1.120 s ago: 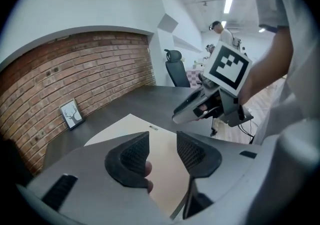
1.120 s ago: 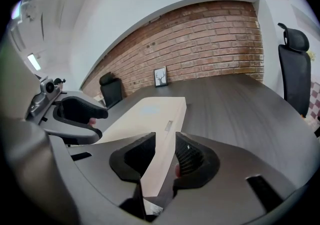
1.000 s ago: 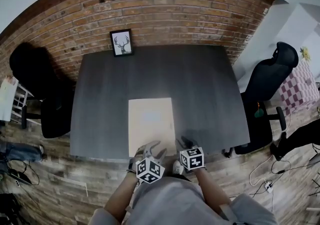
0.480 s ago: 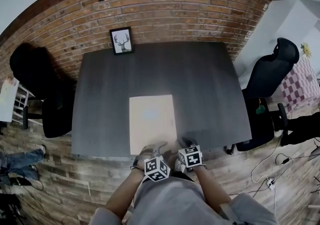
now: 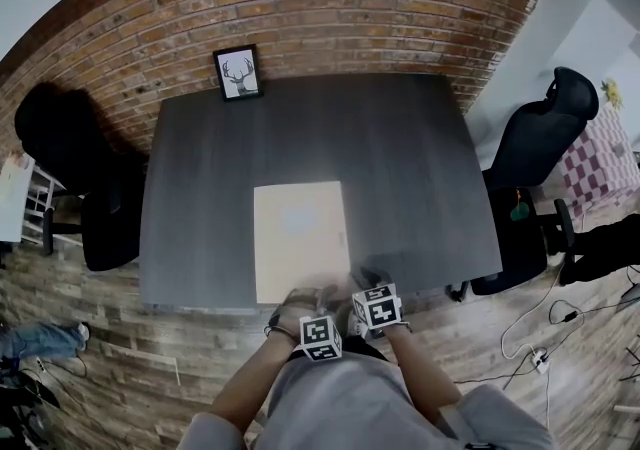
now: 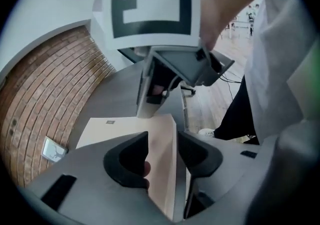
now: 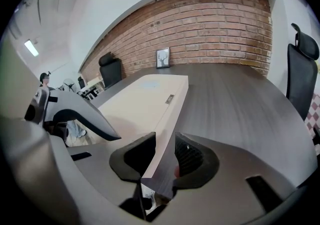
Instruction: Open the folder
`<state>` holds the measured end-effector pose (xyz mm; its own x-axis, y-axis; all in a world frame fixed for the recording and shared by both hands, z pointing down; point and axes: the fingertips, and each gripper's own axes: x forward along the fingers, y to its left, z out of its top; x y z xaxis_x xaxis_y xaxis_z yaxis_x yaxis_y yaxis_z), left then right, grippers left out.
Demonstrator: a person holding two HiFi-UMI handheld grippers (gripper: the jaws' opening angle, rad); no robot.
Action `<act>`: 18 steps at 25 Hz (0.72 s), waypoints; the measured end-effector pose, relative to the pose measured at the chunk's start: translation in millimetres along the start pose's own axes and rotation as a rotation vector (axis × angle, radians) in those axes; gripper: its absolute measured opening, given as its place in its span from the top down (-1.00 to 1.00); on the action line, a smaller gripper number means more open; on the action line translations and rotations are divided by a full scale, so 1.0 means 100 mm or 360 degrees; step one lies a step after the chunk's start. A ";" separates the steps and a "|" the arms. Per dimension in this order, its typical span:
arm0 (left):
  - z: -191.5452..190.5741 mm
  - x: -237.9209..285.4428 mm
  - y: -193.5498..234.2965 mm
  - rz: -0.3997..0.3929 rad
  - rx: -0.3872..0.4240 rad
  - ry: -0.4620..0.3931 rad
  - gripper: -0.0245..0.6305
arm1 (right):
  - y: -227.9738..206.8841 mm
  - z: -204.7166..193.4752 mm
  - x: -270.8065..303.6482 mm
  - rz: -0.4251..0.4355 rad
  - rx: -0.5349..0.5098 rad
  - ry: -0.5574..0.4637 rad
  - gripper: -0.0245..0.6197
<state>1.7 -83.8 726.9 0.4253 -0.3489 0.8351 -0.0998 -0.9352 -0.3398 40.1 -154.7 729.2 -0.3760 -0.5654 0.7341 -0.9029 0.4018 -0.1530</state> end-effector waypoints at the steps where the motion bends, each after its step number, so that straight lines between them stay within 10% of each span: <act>1: -0.01 0.03 -0.03 -0.0001 0.0019 0.0016 0.37 | 0.00 0.00 0.00 0.0000 -0.0010 0.0004 0.63; 18: 0.04 -0.02 0.06 0.0105 0.0045 0.0046 0.55 | 0.01 -0.01 0.01 0.0024 -0.0048 0.0032 0.63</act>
<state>4.2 -88.1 721.5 0.3923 -0.4118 0.8225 -0.1012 -0.9081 -0.4063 38.6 -154.3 730.1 -0.3848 -0.5448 0.7451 -0.8904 0.4317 -0.1442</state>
